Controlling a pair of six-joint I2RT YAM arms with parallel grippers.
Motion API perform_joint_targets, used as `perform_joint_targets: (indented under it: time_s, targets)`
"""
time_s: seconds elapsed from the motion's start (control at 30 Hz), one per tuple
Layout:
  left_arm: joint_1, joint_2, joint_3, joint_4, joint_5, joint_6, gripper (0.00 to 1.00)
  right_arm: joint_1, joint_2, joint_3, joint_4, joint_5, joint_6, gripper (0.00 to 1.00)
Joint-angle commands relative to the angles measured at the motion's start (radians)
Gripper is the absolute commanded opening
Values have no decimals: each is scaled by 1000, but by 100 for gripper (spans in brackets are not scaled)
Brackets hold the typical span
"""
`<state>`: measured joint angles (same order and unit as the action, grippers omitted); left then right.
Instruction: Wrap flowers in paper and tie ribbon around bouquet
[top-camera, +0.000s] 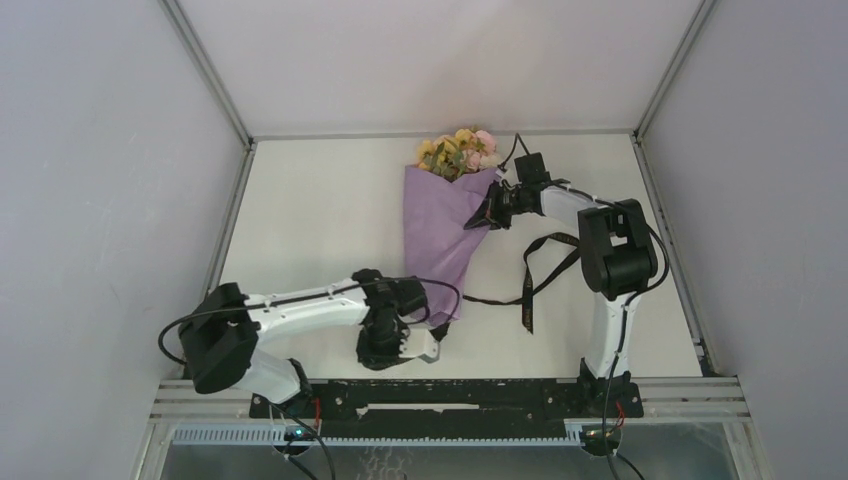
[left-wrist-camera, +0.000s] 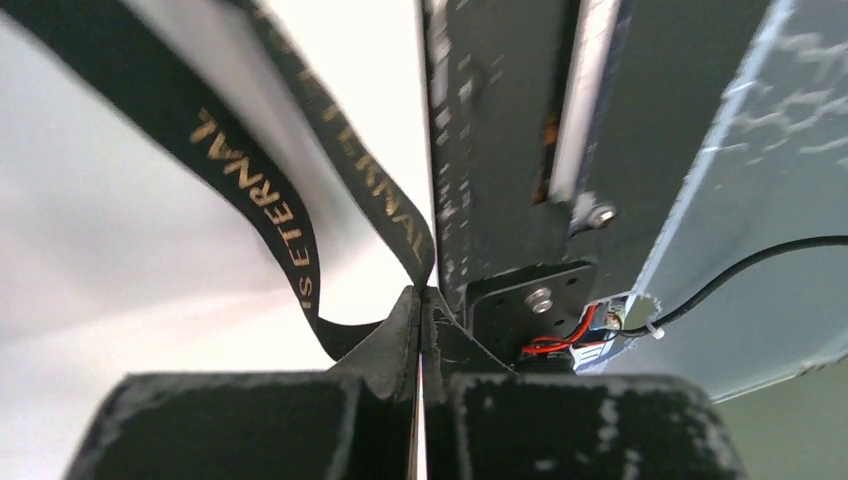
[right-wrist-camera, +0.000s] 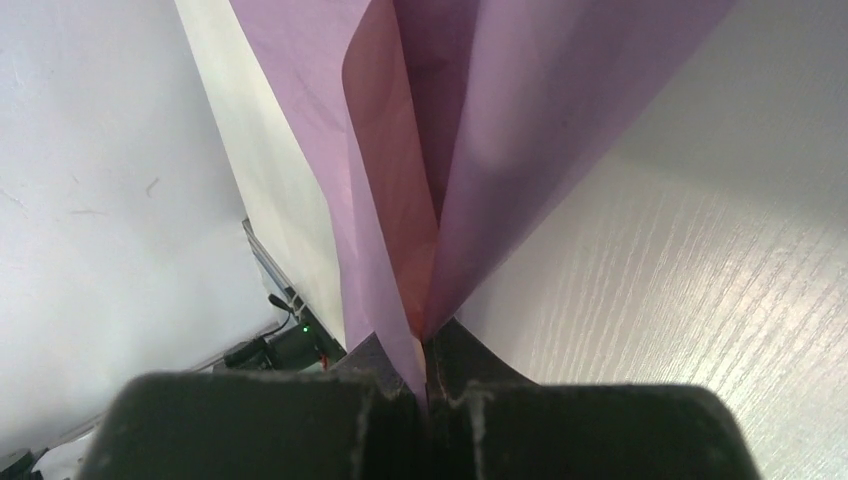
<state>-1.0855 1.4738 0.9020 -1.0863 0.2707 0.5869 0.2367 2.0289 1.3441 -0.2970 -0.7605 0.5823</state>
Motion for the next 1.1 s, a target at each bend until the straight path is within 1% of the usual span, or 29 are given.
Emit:
perform_joint_targets:
  time_s: [0.0, 0.2, 0.3, 0.43, 0.57, 0.63, 0.7, 0.9, 1.0, 1.07]
  targets:
    - [152, -81, -87, -11, -91, 61, 0, -6, -70, 34, -16, -1, -4, 0]
    - [324, -89, -178, 31, -139, 107, 0, -8, -85, 33, -17, -15, 0, 0]
    - [431, -69, -181, 84, -194, 105, 0, -7, -98, 34, -22, -17, 2, 0]
    - [601, -29, -96, 153, -255, 59, 0, -5, -112, 34, -58, -12, -25, 0]
    - [748, 29, 41, 197, -168, -24, 0, 12, -118, 33, -123, -7, -82, 0]
    - [791, 52, 86, 224, -111, -51, 0, 19, -115, 32, -156, -12, -110, 0]
    - [816, 75, 118, 263, -90, -86, 0, 26, -117, 29, -177, -13, -125, 0]
    - [871, 180, 201, 355, -113, -210, 0, 59, -135, 20, -225, 1, -167, 0]
    - [898, 182, 239, 357, -43, -248, 0, 74, -152, -20, -211, -9, -168, 0]
    - [903, 159, 261, 324, 26, -229, 0, 77, -161, -50, -194, -6, -166, 0]
